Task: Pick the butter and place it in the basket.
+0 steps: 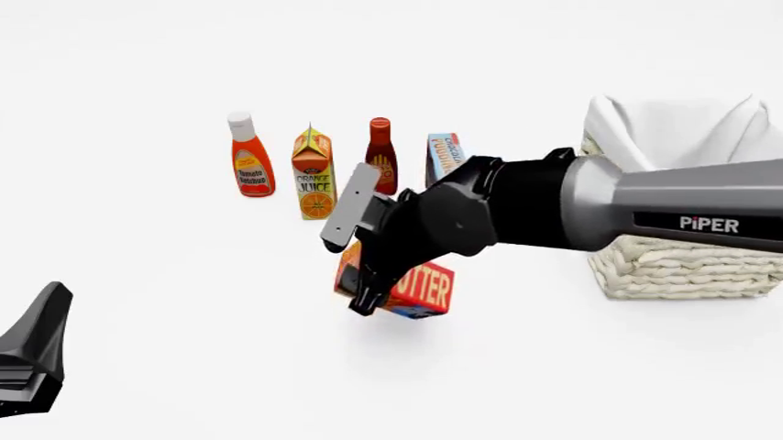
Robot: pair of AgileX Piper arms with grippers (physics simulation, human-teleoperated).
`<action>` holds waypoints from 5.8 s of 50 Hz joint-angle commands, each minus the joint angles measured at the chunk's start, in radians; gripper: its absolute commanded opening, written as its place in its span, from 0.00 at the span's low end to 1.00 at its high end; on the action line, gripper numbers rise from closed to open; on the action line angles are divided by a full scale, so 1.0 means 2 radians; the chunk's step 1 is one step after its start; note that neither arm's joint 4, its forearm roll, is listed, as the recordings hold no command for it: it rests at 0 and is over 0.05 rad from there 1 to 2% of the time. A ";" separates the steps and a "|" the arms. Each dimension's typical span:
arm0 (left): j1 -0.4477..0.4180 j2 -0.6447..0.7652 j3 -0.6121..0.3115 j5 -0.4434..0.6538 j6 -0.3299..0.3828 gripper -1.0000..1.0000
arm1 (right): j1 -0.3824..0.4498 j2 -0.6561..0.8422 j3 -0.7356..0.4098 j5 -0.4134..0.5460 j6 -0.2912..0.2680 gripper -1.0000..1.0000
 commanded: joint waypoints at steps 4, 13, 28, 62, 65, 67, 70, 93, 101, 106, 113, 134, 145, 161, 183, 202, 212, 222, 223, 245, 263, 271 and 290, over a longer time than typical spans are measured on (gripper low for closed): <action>0.000 0.000 0.000 0.000 0.000 1.00 | 0.001 -0.048 0.014 -0.003 0.018 0.00; 0.000 0.000 0.000 0.000 0.000 1.00 | 0.005 -0.066 0.023 0.000 0.022 0.00; 0.000 0.000 0.000 0.000 0.000 1.00 | 0.017 -0.112 0.041 -0.003 0.039 0.00; 0.000 0.000 0.000 0.000 0.000 1.00 | -0.014 -0.244 0.040 -0.051 0.067 0.00; 0.000 0.000 0.000 0.000 0.000 1.00 | -0.019 -0.251 0.039 -0.055 0.067 0.00; 0.000 0.000 0.000 0.000 0.000 1.00 | -0.017 -0.254 0.040 -0.054 0.068 0.00; 0.000 0.000 0.000 0.000 0.000 1.00 | -0.020 -0.262 0.041 -0.055 0.069 0.00; 0.000 0.000 0.000 0.000 0.000 1.00 | -0.049 -0.314 0.059 -0.106 0.097 0.00; 0.000 0.000 0.000 0.000 0.000 1.00 | -0.053 -0.320 0.074 -0.136 0.111 0.00; 0.000 0.000 0.000 0.000 0.000 1.00 | -0.057 -0.319 0.082 -0.156 0.125 0.00; 0.000 0.000 0.000 0.000 0.000 1.00 | -0.064 -0.330 0.096 -0.178 0.137 0.00; 0.000 0.000 0.000 0.000 0.000 1.00 | -0.091 -0.348 0.103 -0.206 0.152 0.00; 0.000 0.000 0.000 0.000 0.000 1.00 | -0.116 -0.347 0.107 -0.238 0.168 0.00; 0.000 0.000 0.000 0.000 0.000 1.00 | -0.153 -0.340 0.129 -0.285 0.196 0.00; 0.000 0.000 0.000 0.000 0.000 1.00 | -0.215 -0.364 0.163 -0.333 0.248 0.00; 0.000 0.000 0.000 0.000 0.000 1.00 | -0.254 -0.382 0.197 -0.362 0.274 0.00; 0.000 0.000 0.000 0.000 0.000 1.00 | -0.270 -0.388 0.205 -0.373 0.287 0.00; 0.000 0.000 0.000 0.000 0.000 1.00 | -0.283 -0.386 0.207 -0.383 0.293 0.00; 0.000 0.000 0.000 0.000 0.000 1.00 | -0.284 -0.385 0.207 -0.384 0.293 0.00; 0.000 0.000 0.000 0.000 0.000 1.00 | -0.309 -0.376 0.210 -0.402 0.303 0.00; 0.000 0.000 0.000 0.000 0.000 1.00 | -0.335 -0.371 0.220 -0.419 0.313 0.00; 0.000 0.000 0.000 0.000 0.000 1.00 | -0.347 -0.378 0.227 -0.420 0.317 0.00; 0.000 0.000 0.000 0.000 0.000 1.00 | -0.370 -0.388 0.246 -0.428 0.326 0.00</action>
